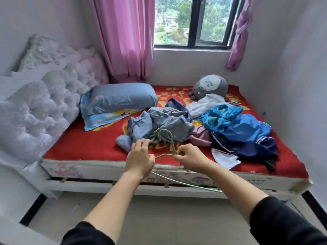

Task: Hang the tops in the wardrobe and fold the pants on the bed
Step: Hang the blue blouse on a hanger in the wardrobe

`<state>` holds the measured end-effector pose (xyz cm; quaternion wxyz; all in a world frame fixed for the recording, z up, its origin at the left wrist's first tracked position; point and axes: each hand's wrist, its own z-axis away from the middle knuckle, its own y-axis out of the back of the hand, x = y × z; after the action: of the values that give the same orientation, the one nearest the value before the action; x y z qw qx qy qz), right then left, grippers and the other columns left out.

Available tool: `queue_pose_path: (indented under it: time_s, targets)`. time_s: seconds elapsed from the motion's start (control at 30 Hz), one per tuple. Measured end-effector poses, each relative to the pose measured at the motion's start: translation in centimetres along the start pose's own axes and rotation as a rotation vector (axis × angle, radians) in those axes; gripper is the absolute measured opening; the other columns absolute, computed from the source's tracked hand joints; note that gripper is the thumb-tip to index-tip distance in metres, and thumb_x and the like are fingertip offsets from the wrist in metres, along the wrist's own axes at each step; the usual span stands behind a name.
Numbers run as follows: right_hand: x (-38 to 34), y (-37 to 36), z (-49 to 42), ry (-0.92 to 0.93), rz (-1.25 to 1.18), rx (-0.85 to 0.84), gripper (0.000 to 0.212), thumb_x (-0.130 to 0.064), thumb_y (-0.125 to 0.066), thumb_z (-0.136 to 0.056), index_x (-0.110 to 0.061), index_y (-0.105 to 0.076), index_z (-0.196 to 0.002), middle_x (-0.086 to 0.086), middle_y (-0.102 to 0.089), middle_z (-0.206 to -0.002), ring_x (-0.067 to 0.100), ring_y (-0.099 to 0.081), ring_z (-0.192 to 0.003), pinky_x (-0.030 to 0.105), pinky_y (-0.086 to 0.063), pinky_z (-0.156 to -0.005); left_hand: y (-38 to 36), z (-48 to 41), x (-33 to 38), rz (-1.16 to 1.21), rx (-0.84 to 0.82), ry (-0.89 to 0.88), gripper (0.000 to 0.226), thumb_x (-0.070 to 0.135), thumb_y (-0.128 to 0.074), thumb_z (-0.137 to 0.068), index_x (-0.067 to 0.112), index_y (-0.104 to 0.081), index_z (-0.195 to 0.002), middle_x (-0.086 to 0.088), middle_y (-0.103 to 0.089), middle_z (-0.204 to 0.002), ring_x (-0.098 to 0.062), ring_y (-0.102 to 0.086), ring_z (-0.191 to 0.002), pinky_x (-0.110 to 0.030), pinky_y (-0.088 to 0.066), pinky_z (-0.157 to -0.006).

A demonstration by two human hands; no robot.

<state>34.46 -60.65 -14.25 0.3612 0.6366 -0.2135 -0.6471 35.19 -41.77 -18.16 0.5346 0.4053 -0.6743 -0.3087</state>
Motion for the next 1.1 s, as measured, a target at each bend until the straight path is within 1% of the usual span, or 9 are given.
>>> queue_pose_path:
  time_s: [0.2, 0.3, 0.4, 0.47, 0.6, 0.77, 0.83, 0.97, 1.1]
  targets:
    - [9.6, 5.0, -6.9, -0.191, 0.000, 0.106, 0.050, -0.043, -0.064, -0.086, -0.015, -0.042, -0.051, -0.002, -0.046, -0.049, 0.014, -0.045, -0.049, 0.030, -0.036, -0.054, -9.8, -10.1, 4.9, 0.025, -0.189, -0.059, 0.050, 0.019, -0.053, -0.084, 0.019, -0.045, -0.133, -0.005, -0.046, -0.130, -0.022, -0.040, -0.123, -0.037, -0.041, -0.096]
    - [13.7, 7.8, -11.1, -0.335, -0.021, 0.146, 0.055, -0.043, -0.062, -0.088, -0.018, -0.037, -0.046, -0.003, -0.042, -0.046, 0.016, -0.044, -0.047, 0.030, -0.037, -0.053, -14.3, -15.6, 6.9, 0.009, -0.293, -0.087, 0.048, 0.020, -0.051, -0.086, 0.019, -0.043, -0.134, -0.005, -0.045, -0.130, -0.022, -0.039, -0.123, -0.038, -0.041, -0.096]
    - [17.4, 11.0, -14.8, -0.441, 0.030, 0.214, 0.051, -0.036, -0.058, -0.089, -0.017, -0.037, -0.047, -0.001, -0.045, -0.049, 0.021, -0.048, -0.052, 0.032, -0.036, -0.053, -18.4, -21.2, 9.6, 0.006, -0.379, -0.127, 0.045, 0.021, -0.051, -0.087, 0.019, -0.044, -0.131, -0.006, -0.045, -0.129, -0.023, -0.038, -0.123, -0.038, -0.040, -0.098]
    - [19.9, 13.0, -16.8, -0.479, 0.039, 0.256, 0.046, -0.033, -0.053, -0.090, -0.015, -0.040, -0.050, 0.005, -0.051, -0.055, 0.031, -0.053, -0.062, 0.037, -0.042, -0.061, -21.0, -24.6, 11.8, 0.026, -0.412, -0.157, 0.044, 0.021, -0.052, -0.087, 0.018, -0.045, -0.131, -0.007, -0.046, -0.127, -0.025, -0.039, -0.123, -0.039, -0.041, -0.096]
    - [25.2, 16.1, -19.8, -0.561, 0.056, 0.302, 0.043, -0.029, -0.044, -0.092, -0.014, -0.035, -0.052, 0.002, -0.044, -0.055, 0.031, -0.050, -0.068, 0.036, -0.036, -0.064, -26.4, -29.4, 15.9, 0.067, -0.494, -0.187, 0.047, 0.021, -0.052, -0.085, 0.018, -0.046, -0.132, -0.008, -0.047, -0.127, -0.026, -0.038, -0.124, -0.040, -0.041, -0.096]
    - [32.8, 20.9, -25.0, -0.624, 0.015, 0.382, 0.035, -0.022, -0.039, -0.093, -0.013, -0.045, -0.060, 0.018, -0.067, -0.078, 0.037, -0.061, -0.083, 0.041, -0.047, -0.078, -34.0, -35.2, 20.2, 0.053, -0.561, -0.185, 0.039, 0.020, -0.053, -0.085, 0.013, -0.053, -0.124, -0.012, -0.047, -0.132, -0.029, -0.041, -0.124, -0.038, -0.039, -0.098]
    - [36.2, 23.0, -27.7, -0.631, -0.010, 0.410, 0.035, -0.020, -0.038, -0.094, -0.012, -0.044, -0.061, 0.020, -0.068, -0.081, 0.038, -0.062, -0.082, 0.042, -0.048, -0.081, -37.4, -37.9, 21.9, 0.048, -0.556, -0.187, 0.036, 0.019, -0.053, -0.085, 0.012, -0.056, -0.120, -0.012, -0.046, -0.136, -0.029, -0.041, -0.127, -0.039, -0.038, -0.102]
    - [43.0, 27.1, -33.5, -0.608, -0.083, 0.463, 0.037, -0.015, -0.033, -0.095, -0.009, -0.038, -0.059, 0.022, -0.063, -0.071, 0.039, -0.058, -0.069, 0.045, -0.049, -0.074, -44.3, -43.2, 25.9, -0.018, -0.578, -0.132, 0.042, 0.022, -0.053, -0.086, 0.014, -0.052, -0.127, -0.013, -0.049, -0.128, -0.030, -0.041, -0.123, -0.038, -0.036, -0.101]
    - [49.0, 30.6, -38.4, -0.598, -0.153, 0.420, 0.035, -0.014, -0.035, -0.095, -0.010, -0.041, -0.060, 0.019, -0.062, -0.068, 0.035, -0.057, -0.067, 0.044, -0.047, -0.069, -50.9, -47.3, 30.4, -0.086, -0.660, -0.088, 0.043, 0.024, -0.050, -0.089, 0.013, -0.047, -0.131, -0.012, -0.045, -0.131, -0.030, -0.035, -0.125, -0.043, -0.037, -0.102]
